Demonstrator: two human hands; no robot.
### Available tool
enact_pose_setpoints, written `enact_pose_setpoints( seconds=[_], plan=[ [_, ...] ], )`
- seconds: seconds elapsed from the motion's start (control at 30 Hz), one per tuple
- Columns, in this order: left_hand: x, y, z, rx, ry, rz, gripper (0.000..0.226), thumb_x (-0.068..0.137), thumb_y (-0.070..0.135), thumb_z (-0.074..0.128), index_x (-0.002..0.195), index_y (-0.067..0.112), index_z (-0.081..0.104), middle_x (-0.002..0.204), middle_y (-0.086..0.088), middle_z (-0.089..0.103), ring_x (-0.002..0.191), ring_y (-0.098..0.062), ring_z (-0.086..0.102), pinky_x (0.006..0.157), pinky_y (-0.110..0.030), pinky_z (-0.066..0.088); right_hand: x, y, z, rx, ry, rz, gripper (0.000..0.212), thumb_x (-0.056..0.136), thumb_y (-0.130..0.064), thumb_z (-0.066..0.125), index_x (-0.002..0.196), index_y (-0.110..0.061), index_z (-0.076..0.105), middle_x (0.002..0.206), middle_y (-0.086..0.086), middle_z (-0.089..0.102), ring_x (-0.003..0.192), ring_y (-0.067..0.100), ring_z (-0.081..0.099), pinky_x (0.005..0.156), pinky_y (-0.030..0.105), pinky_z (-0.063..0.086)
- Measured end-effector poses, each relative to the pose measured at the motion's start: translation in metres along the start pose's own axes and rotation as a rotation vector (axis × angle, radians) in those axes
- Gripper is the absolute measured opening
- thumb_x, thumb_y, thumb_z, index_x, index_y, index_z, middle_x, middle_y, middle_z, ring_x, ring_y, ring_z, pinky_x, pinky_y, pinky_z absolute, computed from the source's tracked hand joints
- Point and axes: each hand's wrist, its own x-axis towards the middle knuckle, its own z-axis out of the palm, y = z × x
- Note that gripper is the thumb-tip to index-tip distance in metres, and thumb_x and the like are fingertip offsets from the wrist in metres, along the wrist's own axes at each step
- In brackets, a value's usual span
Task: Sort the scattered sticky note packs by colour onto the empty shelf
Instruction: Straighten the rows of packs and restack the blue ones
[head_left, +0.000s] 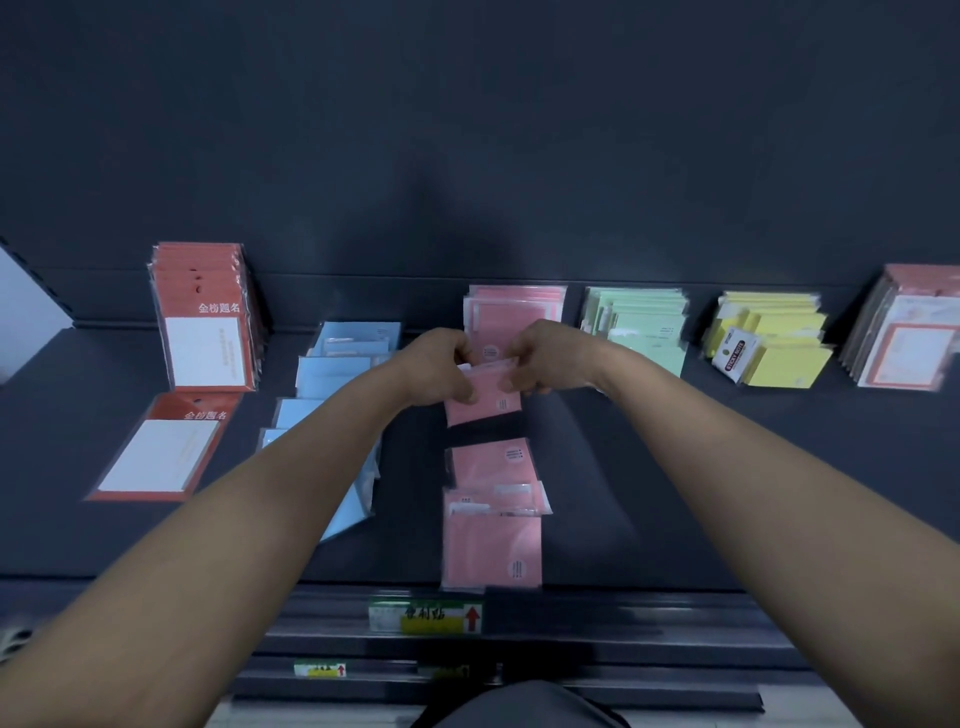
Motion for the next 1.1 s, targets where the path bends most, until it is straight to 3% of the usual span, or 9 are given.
enact_pose_setpoints(
  seconds=[0.07, 0.2, 0.43, 0.5, 0.6, 0.67, 0.83, 0.93, 1.1],
  plan=[
    [-0.005, 0.001, -0.001, -0.037, -0.015, -0.05, 0.037, 0.073, 0.005, 0.075, 0.102, 0.012, 0.051, 0.103, -0.004, 0.054, 0.093, -0.021, 0.055, 0.084, -0.036, 0.053, -0.001, 0.003, 0.0, 0.008, 0.015, 0.025, 0.008, 0.087, -0.009, 0.065, 0.095, -0.01, 0.065, 0.076, 0.005, 0.064, 0.066, 0.014, 0.062, 0.068, 0.025, 0.055],
    [-0.018, 0.005, -0.001, 0.009, -0.195, -0.192, 0.069, 0.073, 0.012, 0.079, 0.125, 0.01, 0.035, 0.104, -0.007, 0.052, 0.09, -0.02, 0.055, 0.079, -0.032, 0.054, -0.006, 0.007, -0.008, -0.039, 0.031, 0.098, 0.006, 0.086, -0.004, 0.062, 0.083, -0.009, 0.065, 0.067, 0.008, 0.061, 0.058, 0.016, 0.059, 0.06, 0.021, 0.051],
    [-0.026, 0.001, 0.019, 0.098, -0.282, -0.209, 0.105, 0.071, 0.014, 0.08, 0.144, 0.013, 0.005, 0.098, -0.003, 0.053, 0.088, -0.019, 0.055, 0.067, -0.027, 0.051, -0.014, 0.01, -0.015, -0.109, 0.214, 0.201, 0.033, 0.086, -0.003, 0.051, 0.117, 0.004, 0.06, 0.079, 0.01, 0.057, 0.059, 0.018, 0.048, 0.055, 0.023, 0.041],
    [-0.029, 0.002, 0.023, 0.167, -0.324, -0.197, 0.1, 0.069, 0.014, 0.081, 0.142, 0.015, 0.012, 0.109, -0.009, 0.054, 0.088, -0.02, 0.054, 0.065, -0.026, 0.05, -0.013, 0.011, -0.018, -0.03, 0.246, 0.213, 0.033, 0.088, -0.004, 0.053, 0.12, 0.003, 0.058, 0.08, 0.008, 0.055, 0.058, 0.014, 0.046, 0.053, 0.021, 0.044],
    [-0.033, 0.005, 0.027, 0.316, -0.353, -0.165, 0.062, 0.071, 0.013, 0.079, 0.122, 0.008, 0.045, 0.106, -0.006, 0.052, 0.081, -0.016, 0.052, 0.063, -0.026, 0.049, -0.017, 0.01, -0.019, 0.018, 0.235, 0.212, 0.034, 0.088, -0.003, 0.054, 0.121, 0.004, 0.056, 0.07, 0.004, 0.053, 0.057, 0.016, 0.049, 0.043, 0.015, 0.044],
    [-0.033, 0.005, 0.029, 0.363, -0.34, -0.15, 0.049, 0.072, 0.014, 0.078, 0.113, 0.006, 0.053, 0.101, -0.004, 0.054, 0.077, -0.014, 0.051, 0.057, -0.021, 0.045, -0.02, 0.009, -0.018, 0.01, 0.236, 0.179, 0.037, 0.088, -0.002, 0.049, 0.123, 0.009, 0.052, 0.067, 0.01, 0.055, 0.059, 0.024, 0.05, 0.052, 0.026, 0.044],
    [-0.028, -0.004, 0.027, 0.225, -0.335, -0.184, 0.041, 0.073, 0.015, 0.079, 0.109, 0.005, 0.062, 0.102, -0.006, 0.061, 0.088, -0.016, 0.057, 0.07, -0.023, 0.052, -0.025, 0.014, -0.019, 0.055, 0.187, 0.156, 0.04, 0.087, -0.001, 0.047, 0.124, 0.015, 0.047, 0.064, 0.016, 0.052, 0.061, 0.026, 0.043, 0.057, 0.033, 0.035],
    [-0.028, -0.011, 0.022, 0.088, -0.289, -0.209, 0.033, 0.075, 0.009, 0.077, 0.105, 0.006, 0.063, 0.105, -0.008, 0.063, 0.094, -0.019, 0.059, 0.081, -0.028, 0.054, -0.027, 0.015, -0.02, 0.047, 0.188, 0.162, 0.025, 0.088, -0.003, 0.045, 0.105, 0.006, 0.061, 0.069, 0.019, 0.053, 0.065, 0.026, 0.045, 0.06, 0.034, 0.038],
    [-0.032, -0.008, 0.012, 0.012, -0.171, -0.213, 0.028, 0.078, 0.013, 0.075, 0.098, 0.008, 0.057, 0.097, -0.008, 0.058, 0.086, -0.018, 0.056, 0.072, -0.026, 0.053, -0.021, 0.016, -0.022, 0.092, 0.233, 0.19, 0.011, 0.088, -0.005, 0.056, 0.079, -0.011, 0.055, 0.068, 0.007, 0.055, 0.055, 0.019, 0.05, 0.054, 0.025, 0.043]
  ],
)
